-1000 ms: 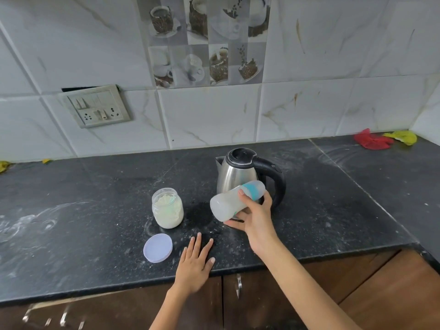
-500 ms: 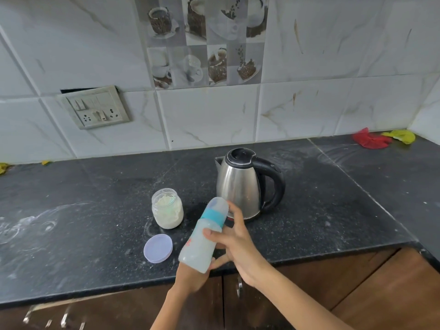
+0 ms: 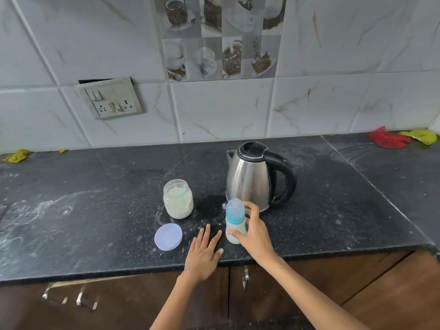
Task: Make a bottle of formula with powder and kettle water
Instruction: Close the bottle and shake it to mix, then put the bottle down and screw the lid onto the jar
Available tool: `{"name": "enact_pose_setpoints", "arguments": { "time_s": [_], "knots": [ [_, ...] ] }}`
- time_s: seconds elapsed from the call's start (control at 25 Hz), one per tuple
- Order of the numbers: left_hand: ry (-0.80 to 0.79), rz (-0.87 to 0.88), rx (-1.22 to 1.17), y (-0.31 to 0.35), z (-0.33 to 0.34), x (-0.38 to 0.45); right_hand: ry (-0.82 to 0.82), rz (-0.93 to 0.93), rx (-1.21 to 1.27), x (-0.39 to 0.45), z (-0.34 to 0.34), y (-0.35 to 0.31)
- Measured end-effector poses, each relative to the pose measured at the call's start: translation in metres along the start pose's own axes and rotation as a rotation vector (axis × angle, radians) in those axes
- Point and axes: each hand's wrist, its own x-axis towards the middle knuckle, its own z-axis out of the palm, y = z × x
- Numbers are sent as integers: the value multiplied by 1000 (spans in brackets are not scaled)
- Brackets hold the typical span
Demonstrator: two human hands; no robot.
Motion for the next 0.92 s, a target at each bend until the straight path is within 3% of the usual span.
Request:
{"name": "enact_pose_setpoints", "arguments": {
  "time_s": [0.36, 0.52, 0.64, 0.8, 0.92],
  "knots": [
    [-47, -8, 20, 2, -4, -2, -4, 29, 131, 4, 14, 11],
    [-30, 13, -90, 3, -12, -6, 150, 128, 152, -22, 13, 13],
    [109, 28, -143, -1, -21, -15, 200, 143, 175, -52, 23, 8],
    [330, -48, -159, -21, -40, -33, 59, 72, 156, -65, 48, -14],
    [405, -174, -110, -45, -53, -43, -11, 35, 159, -59, 66, -29]
  ]
}}
